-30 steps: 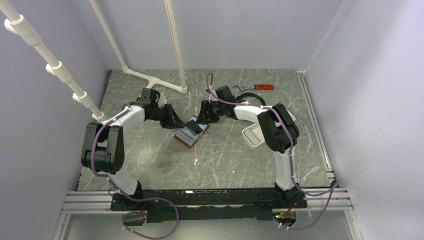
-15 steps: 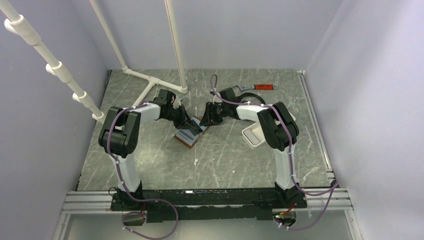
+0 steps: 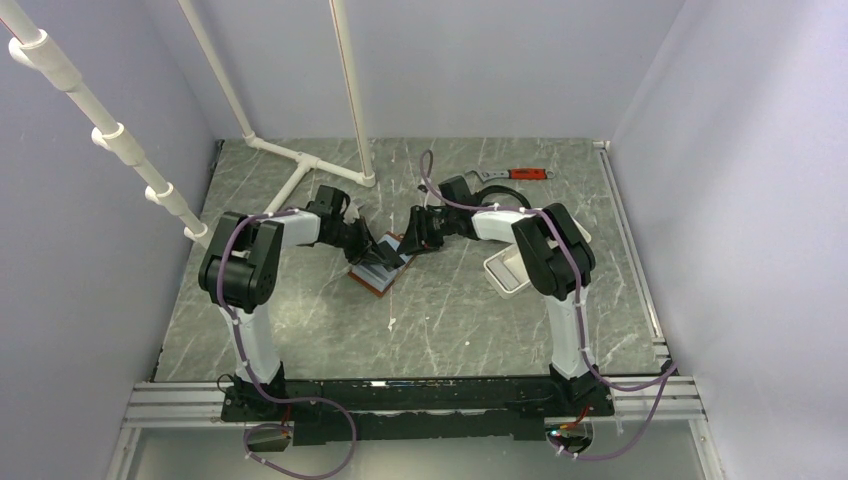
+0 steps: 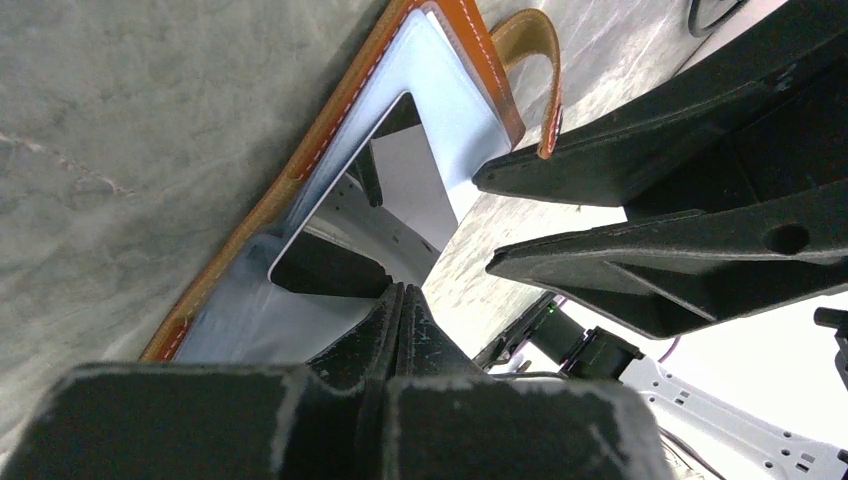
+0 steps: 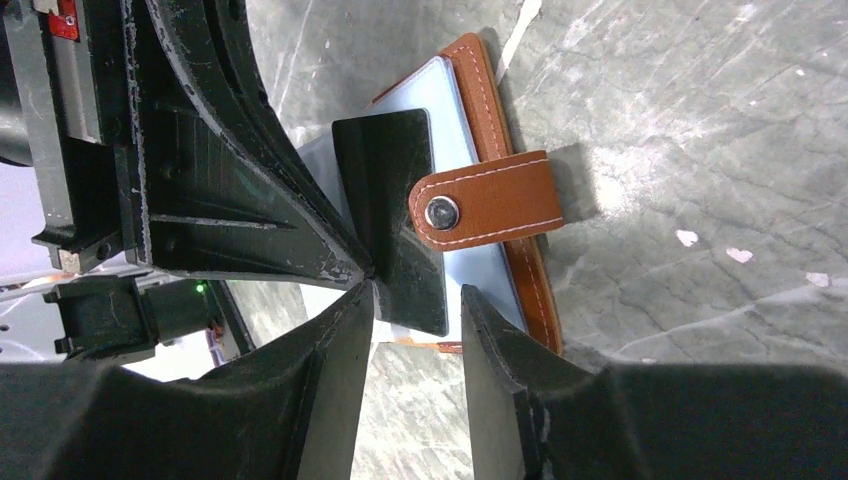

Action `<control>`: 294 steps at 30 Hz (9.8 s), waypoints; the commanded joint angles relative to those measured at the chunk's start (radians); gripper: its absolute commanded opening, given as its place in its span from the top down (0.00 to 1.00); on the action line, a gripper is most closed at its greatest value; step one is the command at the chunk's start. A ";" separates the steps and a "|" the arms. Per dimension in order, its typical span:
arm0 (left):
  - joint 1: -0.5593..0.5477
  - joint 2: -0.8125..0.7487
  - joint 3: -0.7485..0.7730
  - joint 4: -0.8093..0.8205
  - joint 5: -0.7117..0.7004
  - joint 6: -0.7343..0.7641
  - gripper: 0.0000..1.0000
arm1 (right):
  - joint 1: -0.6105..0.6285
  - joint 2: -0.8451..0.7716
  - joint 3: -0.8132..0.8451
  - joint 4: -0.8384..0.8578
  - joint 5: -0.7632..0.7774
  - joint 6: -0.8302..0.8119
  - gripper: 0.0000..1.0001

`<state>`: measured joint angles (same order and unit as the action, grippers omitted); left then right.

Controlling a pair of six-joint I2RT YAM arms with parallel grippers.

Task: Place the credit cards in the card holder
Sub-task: Pick up the credit card from the card holder, then insert the credit card into the card holder, then pick up the credit card from the storage box, then insert the credit card into the card holder.

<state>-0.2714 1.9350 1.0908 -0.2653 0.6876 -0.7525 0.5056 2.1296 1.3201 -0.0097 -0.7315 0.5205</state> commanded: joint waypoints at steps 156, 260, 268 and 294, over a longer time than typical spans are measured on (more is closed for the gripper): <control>-0.464 0.238 0.355 0.136 0.059 -0.175 0.56 | -0.455 -0.590 -0.438 -0.415 0.055 -0.300 0.10; 0.236 -0.539 -0.294 0.422 0.428 -0.132 1.00 | 0.097 -0.318 -0.175 0.615 0.053 0.574 0.92; 0.246 -0.390 -0.112 -0.274 0.172 0.345 1.00 | 0.105 -0.155 0.030 0.064 0.055 0.141 0.57; 0.192 -0.062 -0.058 -0.220 0.230 0.336 1.00 | 0.094 0.013 -0.004 -0.017 0.130 -0.008 1.00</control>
<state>-0.0799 1.8385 0.9932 -0.4911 0.8982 -0.4225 0.6029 2.1429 1.3296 -0.0292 -0.6365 0.5480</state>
